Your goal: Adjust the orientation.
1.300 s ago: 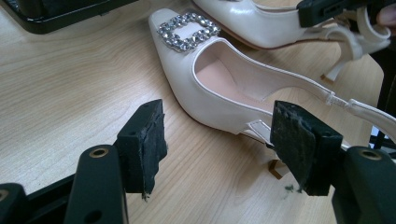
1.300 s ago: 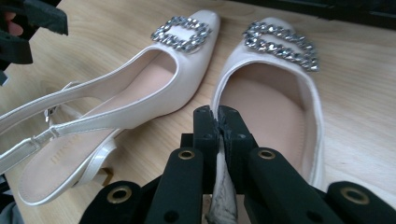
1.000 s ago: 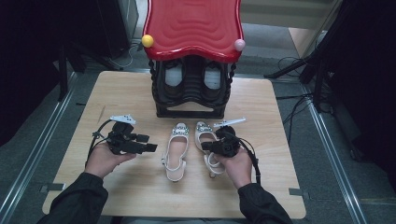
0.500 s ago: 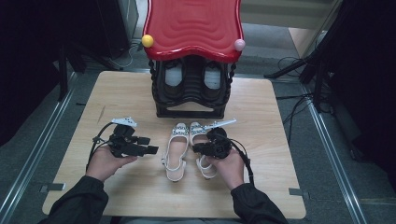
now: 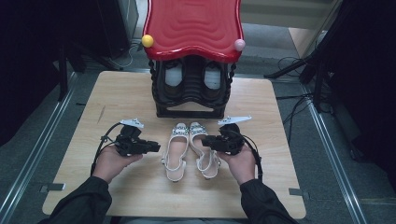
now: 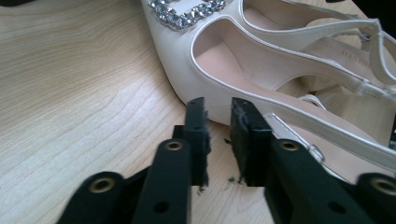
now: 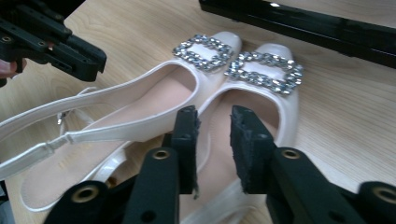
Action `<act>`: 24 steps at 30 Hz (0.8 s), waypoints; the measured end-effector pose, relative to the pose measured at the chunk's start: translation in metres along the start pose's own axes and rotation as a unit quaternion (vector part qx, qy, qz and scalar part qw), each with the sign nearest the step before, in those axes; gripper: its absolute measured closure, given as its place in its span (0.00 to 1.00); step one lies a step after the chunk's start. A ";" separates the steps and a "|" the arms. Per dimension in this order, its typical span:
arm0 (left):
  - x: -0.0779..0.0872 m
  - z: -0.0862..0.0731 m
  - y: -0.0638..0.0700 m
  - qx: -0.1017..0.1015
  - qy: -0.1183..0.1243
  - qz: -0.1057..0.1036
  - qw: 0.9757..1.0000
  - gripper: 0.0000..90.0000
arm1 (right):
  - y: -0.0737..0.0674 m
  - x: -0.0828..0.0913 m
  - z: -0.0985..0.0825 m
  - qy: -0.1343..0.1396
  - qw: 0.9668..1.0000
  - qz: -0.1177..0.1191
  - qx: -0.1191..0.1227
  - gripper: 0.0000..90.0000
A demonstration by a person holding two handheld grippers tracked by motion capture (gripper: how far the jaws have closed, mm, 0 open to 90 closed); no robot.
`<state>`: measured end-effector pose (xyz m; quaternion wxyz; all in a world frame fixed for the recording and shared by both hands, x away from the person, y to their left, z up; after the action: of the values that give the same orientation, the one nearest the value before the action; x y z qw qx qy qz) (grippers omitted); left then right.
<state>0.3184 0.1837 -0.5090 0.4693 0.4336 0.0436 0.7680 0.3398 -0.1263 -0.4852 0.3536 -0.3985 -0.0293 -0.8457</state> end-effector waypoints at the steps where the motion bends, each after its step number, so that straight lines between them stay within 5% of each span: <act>1: -0.003 0.000 0.000 -0.002 -0.007 0.002 1.000 0.88 | 0.001 0.001 0.000 -0.002 1.000 -0.002 -0.002 0.82; 14: -0.022 -0.002 -0.006 0.008 -0.035 -0.003 0.999 0.95 | 0.024 -0.006 -0.014 -0.014 0.998 -0.050 -0.018 0.95; 24: -0.033 -0.001 -0.001 -0.001 -0.053 -0.001 0.999 0.95 | 0.029 -0.015 -0.021 -0.048 0.997 -0.055 -0.027 1.00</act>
<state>0.3248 0.1598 -0.5307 0.4723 0.4736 0.0183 0.7432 0.3506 -0.1468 -0.5164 0.2936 -0.4462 -0.0457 -0.8442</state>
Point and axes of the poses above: each handheld gripper's, and its own axes: x roughly backward along the jaws, z roughly out of its top, y roughly to its right, the point moved 2 cm from there along -x, roughly forward along the jaws, and after that the axes turned 8 degrees about -z, right-handed, at the moved point
